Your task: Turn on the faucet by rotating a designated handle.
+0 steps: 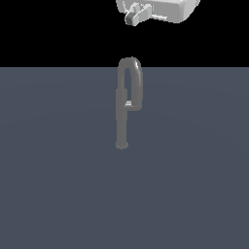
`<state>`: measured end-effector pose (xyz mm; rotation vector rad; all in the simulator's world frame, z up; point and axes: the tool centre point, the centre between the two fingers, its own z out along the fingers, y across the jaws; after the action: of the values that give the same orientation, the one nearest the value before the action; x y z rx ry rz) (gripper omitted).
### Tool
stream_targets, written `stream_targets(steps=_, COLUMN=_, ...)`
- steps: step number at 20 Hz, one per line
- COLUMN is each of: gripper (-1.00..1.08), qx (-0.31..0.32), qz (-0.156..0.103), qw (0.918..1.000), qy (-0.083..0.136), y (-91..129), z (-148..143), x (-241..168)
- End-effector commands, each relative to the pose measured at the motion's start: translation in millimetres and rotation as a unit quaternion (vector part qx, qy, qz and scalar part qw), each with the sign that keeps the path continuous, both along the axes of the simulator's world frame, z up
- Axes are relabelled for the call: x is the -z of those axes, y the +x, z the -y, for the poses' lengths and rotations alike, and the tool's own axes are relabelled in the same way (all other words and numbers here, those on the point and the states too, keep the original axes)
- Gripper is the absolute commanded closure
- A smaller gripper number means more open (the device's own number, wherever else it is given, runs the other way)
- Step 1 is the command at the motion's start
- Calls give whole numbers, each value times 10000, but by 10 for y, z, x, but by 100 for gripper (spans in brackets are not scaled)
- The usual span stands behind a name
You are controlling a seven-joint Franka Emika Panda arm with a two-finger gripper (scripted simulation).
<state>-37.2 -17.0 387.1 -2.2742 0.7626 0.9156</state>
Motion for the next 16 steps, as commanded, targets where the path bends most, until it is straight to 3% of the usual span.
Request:
stream_targets(steps=1, gripper=108, qx=189, qz=-237, qw=9993, qy=203, y=114, z=31, x=121)
stream_targets(steps=9, gripper=108, qx=849, qz=-1057, qw=9867, qy=897, y=445, z=127, x=588)
stream_targets(steps=16, gripper=108, qx=1472, qz=-1824, qw=9599, qy=1540, y=674, z=186, x=1085)
